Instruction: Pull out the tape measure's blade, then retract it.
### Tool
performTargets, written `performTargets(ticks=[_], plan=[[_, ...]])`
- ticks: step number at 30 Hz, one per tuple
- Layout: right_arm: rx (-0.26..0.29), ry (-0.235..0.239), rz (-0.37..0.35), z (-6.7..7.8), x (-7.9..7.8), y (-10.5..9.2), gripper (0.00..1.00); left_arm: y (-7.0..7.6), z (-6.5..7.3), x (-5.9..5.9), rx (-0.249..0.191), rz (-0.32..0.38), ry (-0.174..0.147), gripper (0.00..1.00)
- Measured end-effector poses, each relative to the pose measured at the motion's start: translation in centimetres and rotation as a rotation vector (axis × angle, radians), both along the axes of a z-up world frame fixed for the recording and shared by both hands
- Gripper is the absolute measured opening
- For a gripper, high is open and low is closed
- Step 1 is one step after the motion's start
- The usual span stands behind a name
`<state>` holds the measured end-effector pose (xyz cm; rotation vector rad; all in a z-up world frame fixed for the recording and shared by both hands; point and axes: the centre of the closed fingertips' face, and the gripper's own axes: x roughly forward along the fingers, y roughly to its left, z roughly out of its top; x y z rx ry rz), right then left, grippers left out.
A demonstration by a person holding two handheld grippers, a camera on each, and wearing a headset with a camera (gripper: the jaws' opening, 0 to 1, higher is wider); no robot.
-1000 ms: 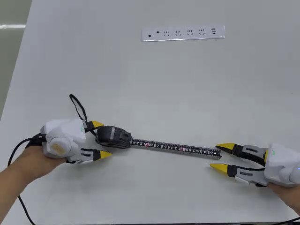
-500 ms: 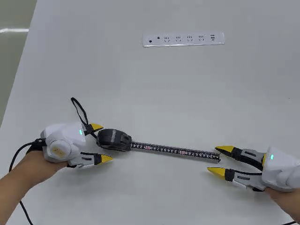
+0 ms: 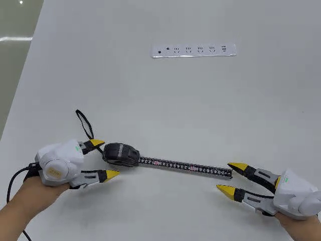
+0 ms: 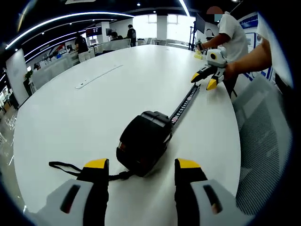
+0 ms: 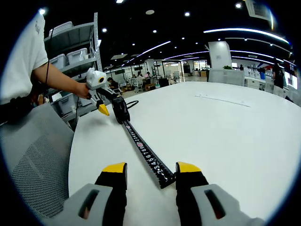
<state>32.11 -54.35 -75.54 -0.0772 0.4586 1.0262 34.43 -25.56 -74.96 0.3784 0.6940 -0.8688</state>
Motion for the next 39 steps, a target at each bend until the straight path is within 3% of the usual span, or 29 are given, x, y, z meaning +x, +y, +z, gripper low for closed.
performTargets(ticks=[5, 16, 32, 39], plan=[[0.004, -0.015, -0.026, 0.9, -0.1, 0.1, 0.4, 0.7, 0.1, -0.4, -0.02, 0.07, -0.003, 0.55], [0.016, -0.015, -0.077, 1.5, -0.1, 0.2, 0.42, 1.7, 0.7, -1.1, -0.061, 0.148, -0.014, 0.55], [0.016, -0.027, -0.157, 2.9, -1.1, -0.6, 0.46, 1.9, 1.6, -2.8, -0.134, 0.255, -0.025, 0.58], [0.021, -0.035, -0.184, 3.3, -1.5, -1.2, 0.47, 2.1, 1.8, -3.6, -0.141, 0.284, -0.029, 0.58]])
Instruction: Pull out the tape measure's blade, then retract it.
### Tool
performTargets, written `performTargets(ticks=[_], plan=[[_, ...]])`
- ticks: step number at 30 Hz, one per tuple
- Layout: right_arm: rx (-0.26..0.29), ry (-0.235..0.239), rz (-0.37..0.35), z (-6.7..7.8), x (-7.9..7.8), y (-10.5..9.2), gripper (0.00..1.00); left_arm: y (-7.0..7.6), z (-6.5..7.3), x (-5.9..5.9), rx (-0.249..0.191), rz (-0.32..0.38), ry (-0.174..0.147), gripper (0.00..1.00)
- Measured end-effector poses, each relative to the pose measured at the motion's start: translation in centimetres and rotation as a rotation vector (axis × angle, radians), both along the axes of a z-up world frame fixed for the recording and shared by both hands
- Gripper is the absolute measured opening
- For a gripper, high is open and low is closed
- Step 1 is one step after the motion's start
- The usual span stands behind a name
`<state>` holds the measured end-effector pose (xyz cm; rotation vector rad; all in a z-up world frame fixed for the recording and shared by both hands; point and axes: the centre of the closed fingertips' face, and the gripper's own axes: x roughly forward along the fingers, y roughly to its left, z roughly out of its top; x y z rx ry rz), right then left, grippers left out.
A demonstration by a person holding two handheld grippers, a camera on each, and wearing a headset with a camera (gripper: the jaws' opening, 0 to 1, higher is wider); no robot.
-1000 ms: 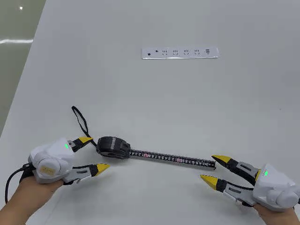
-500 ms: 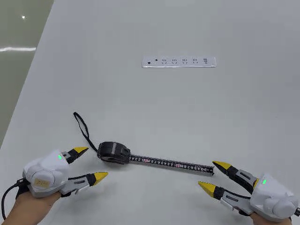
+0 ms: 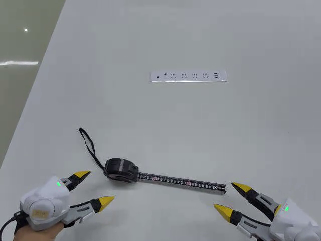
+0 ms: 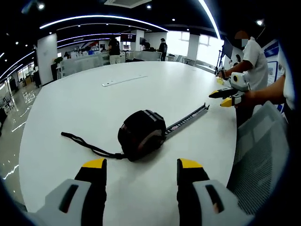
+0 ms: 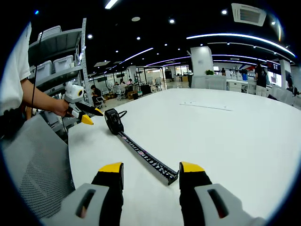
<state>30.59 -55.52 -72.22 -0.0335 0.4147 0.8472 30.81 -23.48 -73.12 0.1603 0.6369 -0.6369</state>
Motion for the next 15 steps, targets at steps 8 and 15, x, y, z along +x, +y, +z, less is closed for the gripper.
performTargets(ticks=[8, 15], plan=[[0.0, -0.004, -0.017, 0.4, -0.5, -0.2, 0.5, 0.4, 0.4, -1.1, -0.012, 0.038, -0.006, 0.59], [0.033, 0.006, -0.056, 0.9, -0.8, -0.4, 0.53, 0.7, 0.3, -2.2, -0.032, 0.074, -0.005, 0.6]])
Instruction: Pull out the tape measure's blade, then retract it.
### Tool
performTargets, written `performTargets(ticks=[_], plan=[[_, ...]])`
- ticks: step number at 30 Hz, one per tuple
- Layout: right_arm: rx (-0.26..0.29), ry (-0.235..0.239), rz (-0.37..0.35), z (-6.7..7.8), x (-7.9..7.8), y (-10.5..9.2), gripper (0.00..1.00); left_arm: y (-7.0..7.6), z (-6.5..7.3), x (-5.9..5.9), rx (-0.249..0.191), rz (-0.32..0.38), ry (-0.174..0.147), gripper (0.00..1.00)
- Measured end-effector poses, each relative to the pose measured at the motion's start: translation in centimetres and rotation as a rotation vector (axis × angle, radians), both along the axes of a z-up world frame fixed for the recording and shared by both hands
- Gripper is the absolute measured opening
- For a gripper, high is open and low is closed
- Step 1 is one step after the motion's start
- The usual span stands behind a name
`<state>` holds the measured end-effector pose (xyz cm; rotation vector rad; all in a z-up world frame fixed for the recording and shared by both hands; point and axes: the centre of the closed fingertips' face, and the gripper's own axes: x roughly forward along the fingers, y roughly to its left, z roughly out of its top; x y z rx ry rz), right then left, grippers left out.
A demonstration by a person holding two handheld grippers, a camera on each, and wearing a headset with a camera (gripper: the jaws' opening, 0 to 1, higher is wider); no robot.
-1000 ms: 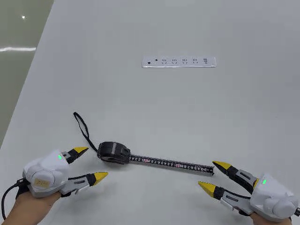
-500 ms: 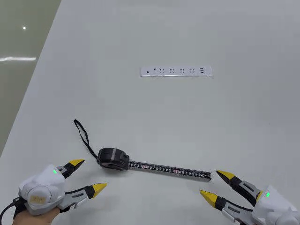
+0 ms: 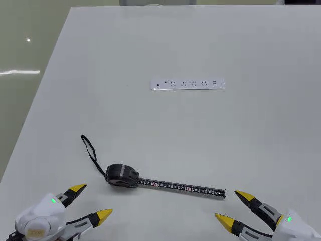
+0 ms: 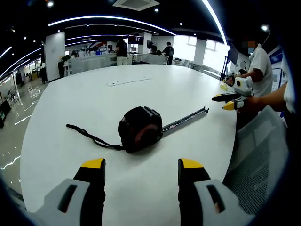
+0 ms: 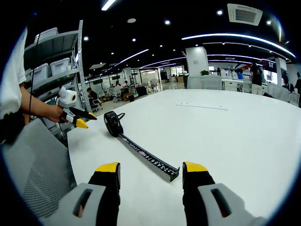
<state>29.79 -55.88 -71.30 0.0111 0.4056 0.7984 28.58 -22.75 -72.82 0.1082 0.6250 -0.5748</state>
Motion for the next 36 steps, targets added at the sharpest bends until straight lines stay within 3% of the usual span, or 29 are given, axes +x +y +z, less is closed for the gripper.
performTargets(ticks=[15, 36], plan=[[0.005, -0.01, -0.011, 0.5, -1.6, 0.3, 0.55, 0.8, 0.6, -1.2, -0.061, 0.077, -0.006, 0.64], [0.015, -0.024, -0.062, 1.2, -3.3, -0.4, 0.61, 1.3, 1.5, -2.9, -0.089, 0.127, -0.039, 0.68]])
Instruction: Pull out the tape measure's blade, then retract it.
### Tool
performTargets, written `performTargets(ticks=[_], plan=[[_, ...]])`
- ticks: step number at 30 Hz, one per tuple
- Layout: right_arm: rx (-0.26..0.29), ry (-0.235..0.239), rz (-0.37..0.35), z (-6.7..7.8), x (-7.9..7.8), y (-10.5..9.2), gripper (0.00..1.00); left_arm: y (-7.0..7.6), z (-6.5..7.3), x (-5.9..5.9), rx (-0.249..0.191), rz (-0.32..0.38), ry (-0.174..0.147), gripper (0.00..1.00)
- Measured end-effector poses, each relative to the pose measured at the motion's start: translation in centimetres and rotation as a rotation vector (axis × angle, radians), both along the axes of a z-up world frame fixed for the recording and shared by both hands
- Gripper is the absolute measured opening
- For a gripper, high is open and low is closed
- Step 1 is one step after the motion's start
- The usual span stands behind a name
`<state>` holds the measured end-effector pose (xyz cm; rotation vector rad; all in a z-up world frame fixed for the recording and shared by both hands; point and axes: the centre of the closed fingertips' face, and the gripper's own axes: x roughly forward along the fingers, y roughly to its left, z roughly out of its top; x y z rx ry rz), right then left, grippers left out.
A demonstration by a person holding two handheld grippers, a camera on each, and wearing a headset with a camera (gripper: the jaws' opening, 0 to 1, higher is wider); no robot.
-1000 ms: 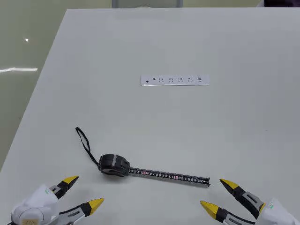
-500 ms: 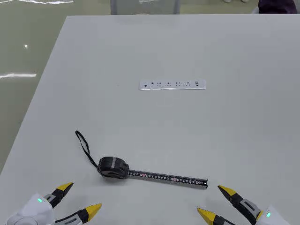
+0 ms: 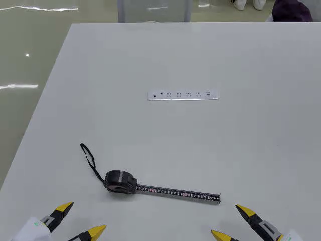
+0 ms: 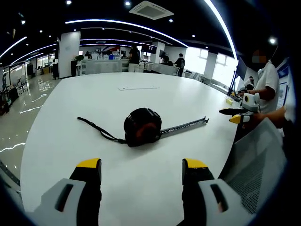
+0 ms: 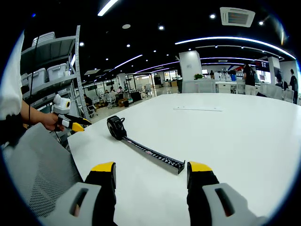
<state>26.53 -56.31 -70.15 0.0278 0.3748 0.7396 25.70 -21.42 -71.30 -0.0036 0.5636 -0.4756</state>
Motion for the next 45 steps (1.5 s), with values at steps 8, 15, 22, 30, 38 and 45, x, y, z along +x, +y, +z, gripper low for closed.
performTargets(ticks=[8, 15, 22, 30, 38, 45], plan=[[0.005, 0.006, -0.01, -0.2, -0.4, -0.3, 0.62, 0.6, -0.1, -0.7, 0.007, 0.022, -0.001, 0.68], [0.002, 0.005, -0.013, -0.2, -0.4, -0.6, 0.62, 1.0, -0.4, -0.7, -0.003, 0.045, 0.008, 0.67], [0.001, 0.012, -0.01, -0.4, -0.6, -0.6, 0.61, 0.7, -0.3, -0.8, -0.001, 0.039, 0.009, 0.67], [0.002, 0.008, -0.011, -0.2, -0.5, -0.6, 0.61, 0.9, -0.4, -0.7, 0.001, 0.04, 0.011, 0.66], [0.002, 0.007, -0.002, -0.2, -0.2, -0.2, 0.61, 0.1, -0.1, -0.4, 0.009, 0.04, 0.018, 0.66], [0.004, 0.003, 0.005, -0.2, 0.3, 0.2, 0.61, 0.0, -0.2, -0.2, 0.028, 0.037, 0.041, 0.66]])
